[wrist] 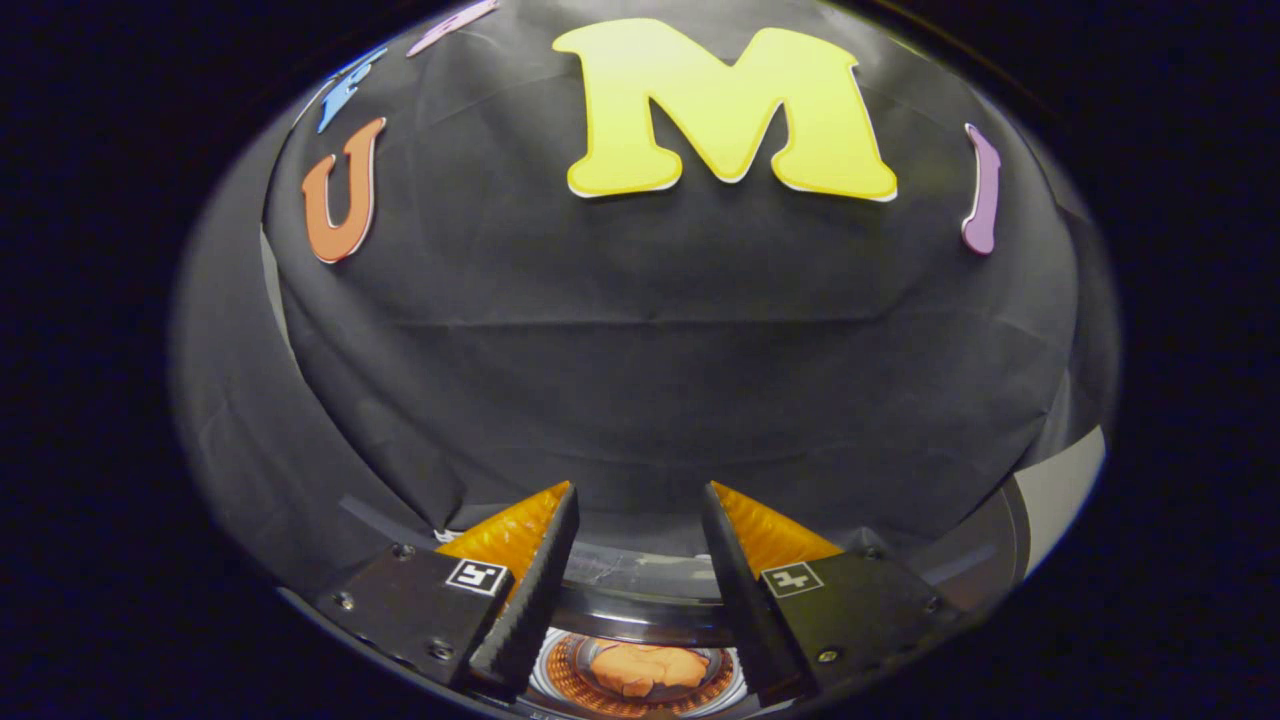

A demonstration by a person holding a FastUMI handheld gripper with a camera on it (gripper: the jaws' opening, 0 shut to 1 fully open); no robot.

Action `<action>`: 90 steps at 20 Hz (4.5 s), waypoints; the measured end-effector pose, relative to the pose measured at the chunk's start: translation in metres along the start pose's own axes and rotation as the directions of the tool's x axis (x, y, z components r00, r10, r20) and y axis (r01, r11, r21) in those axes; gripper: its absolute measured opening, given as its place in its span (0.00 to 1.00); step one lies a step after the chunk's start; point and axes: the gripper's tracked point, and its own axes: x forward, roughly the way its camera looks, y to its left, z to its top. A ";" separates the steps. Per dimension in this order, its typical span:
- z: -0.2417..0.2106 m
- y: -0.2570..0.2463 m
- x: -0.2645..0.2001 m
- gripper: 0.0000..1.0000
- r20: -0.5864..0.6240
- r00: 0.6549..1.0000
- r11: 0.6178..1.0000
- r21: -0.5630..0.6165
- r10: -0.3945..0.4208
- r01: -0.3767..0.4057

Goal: Put the clothes into the washing machine and then close the washing machine lid.

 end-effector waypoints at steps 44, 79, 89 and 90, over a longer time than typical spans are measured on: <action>-0.208 0.015 -0.100 0.78 -0.105 0.994 0.999 -0.050 0.009 -0.014; -0.280 -0.185 -0.586 0.88 0.323 0.946 0.997 -0.045 -0.044 0.062; -0.269 -0.190 -0.584 0.88 0.340 0.940 0.996 -0.078 -0.012 0.041; -0.267 -0.189 -0.585 0.88 0.343 0.939 0.996 -0.080 -0.009 0.039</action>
